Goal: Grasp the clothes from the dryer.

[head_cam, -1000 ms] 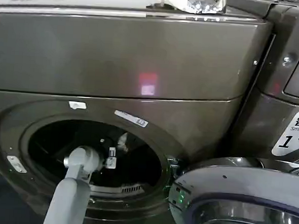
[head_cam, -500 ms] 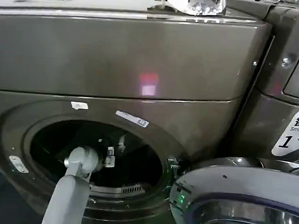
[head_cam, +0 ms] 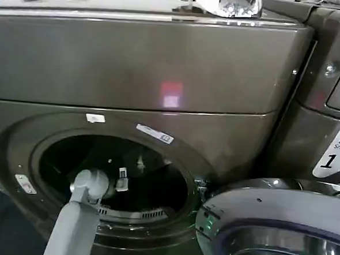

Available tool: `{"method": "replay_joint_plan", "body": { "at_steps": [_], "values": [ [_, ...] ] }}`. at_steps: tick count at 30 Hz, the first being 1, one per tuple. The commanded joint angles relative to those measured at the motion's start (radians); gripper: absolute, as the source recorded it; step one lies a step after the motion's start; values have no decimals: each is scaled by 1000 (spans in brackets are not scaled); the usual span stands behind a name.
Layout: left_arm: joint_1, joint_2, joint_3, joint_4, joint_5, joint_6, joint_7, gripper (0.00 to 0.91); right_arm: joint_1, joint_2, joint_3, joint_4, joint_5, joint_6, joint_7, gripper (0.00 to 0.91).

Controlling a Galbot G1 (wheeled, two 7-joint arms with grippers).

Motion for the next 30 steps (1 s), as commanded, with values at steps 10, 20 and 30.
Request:
{"method": "replay_joint_plan", "body": {
  "at_steps": [10, 20, 30],
  "values": [
    [-31, 2, -38, -110, -220, 108, -227, 0, 8, -3, -11, 13, -1, -1, -1, 907],
    [-10, -43, -40, -132, -441, 269, -821, 0, 15, 10, -32, 37, -1, -12, -11, 907],
    [69, -122, 3, -194, -939, 331, -1356, 0, 13, 13, -41, 36, -13, 10, -27, 907]
  ]
}}
